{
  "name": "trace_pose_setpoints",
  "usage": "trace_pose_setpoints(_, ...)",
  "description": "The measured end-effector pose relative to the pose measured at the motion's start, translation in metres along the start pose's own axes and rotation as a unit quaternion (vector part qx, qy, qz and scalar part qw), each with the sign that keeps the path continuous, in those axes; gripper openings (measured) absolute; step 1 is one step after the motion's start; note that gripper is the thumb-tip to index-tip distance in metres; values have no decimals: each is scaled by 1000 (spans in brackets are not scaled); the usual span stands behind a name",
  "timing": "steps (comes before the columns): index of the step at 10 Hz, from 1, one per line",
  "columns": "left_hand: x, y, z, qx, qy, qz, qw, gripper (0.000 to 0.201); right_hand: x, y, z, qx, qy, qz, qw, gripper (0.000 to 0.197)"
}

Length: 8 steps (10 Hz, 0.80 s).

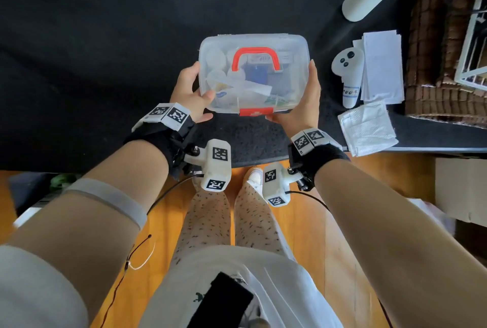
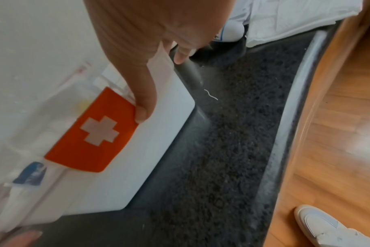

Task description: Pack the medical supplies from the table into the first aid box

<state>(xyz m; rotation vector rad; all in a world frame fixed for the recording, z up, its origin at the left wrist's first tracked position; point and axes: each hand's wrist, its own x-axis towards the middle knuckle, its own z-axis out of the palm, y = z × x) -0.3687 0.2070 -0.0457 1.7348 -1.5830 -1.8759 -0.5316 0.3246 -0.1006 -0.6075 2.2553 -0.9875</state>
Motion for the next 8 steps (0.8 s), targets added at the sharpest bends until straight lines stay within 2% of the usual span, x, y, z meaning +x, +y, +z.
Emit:
trace_pose_setpoints(3, 1, -1, 2, -18, 8, -5, 1000, 61, 1, 6, 4, -21, 42, 10, 999, 122)
trace_pose_setpoints(5, -1, 5, -2, 34, -6, 4, 999, 62, -3, -5, -8, -56, -3, 32, 998, 122)
trace_pose_setpoints(6, -5, 18, -5, 90, -1, -3, 996, 51, -6, -20, -27, -44, -45, 39, 997, 116)
trace_pose_setpoints(7, -13, 51, -9, 162, 11, 15, 987, 27, 6, -46, -50, -62, -66, 55, 994, 74)
trace_pose_setpoints(8, -31, 94, -16, 215, 22, 71, 974, 18, 17, -89, -76, -73, -62, 51, 994, 33)
